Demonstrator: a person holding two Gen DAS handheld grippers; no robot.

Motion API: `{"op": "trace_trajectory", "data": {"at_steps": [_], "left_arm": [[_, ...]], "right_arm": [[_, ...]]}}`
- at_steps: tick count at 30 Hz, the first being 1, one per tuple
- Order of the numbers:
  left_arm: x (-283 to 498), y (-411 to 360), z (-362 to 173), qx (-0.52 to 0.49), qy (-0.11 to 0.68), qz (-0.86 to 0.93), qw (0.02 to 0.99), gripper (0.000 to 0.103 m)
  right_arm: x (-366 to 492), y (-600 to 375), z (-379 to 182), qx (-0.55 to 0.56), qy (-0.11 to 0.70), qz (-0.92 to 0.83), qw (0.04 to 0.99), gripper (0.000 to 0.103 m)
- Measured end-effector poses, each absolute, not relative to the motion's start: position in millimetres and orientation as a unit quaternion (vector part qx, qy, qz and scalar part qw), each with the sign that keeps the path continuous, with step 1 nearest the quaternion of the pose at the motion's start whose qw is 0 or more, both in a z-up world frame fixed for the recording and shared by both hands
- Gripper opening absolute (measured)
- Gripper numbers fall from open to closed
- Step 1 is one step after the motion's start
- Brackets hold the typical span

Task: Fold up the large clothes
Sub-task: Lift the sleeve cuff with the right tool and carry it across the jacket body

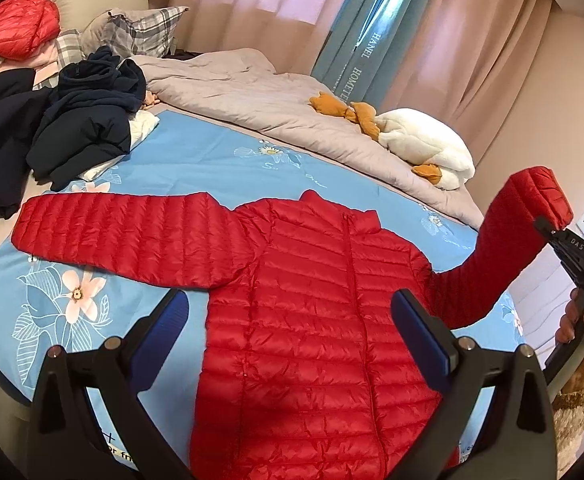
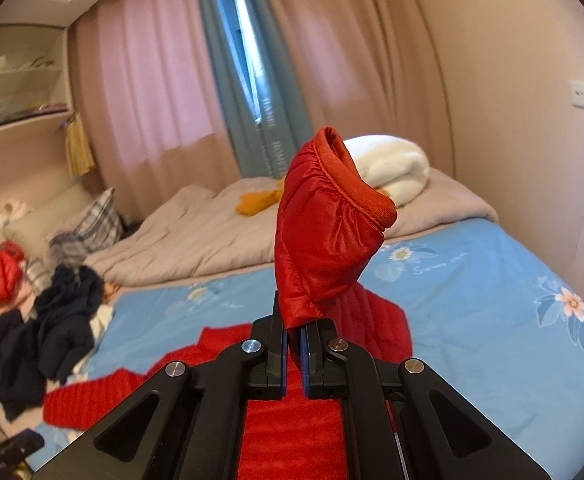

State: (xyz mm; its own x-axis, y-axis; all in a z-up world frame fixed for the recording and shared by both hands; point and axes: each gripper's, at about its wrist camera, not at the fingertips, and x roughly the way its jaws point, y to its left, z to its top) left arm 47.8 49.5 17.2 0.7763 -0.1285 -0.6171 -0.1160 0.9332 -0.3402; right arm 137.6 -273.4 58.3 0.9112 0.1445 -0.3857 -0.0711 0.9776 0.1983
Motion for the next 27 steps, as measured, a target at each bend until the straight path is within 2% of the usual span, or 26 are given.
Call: {"op": "trace_trajectory", "data": {"at_steps": [27], "left_arm": [[41.1, 79.2, -0.5, -0.187, 0.350, 0.031, 0.917, 0.102]], "right_arm": [[134.7, -215.4, 30.9, 0.085, 0.278, 0.162, 0.943, 0.006]]}}
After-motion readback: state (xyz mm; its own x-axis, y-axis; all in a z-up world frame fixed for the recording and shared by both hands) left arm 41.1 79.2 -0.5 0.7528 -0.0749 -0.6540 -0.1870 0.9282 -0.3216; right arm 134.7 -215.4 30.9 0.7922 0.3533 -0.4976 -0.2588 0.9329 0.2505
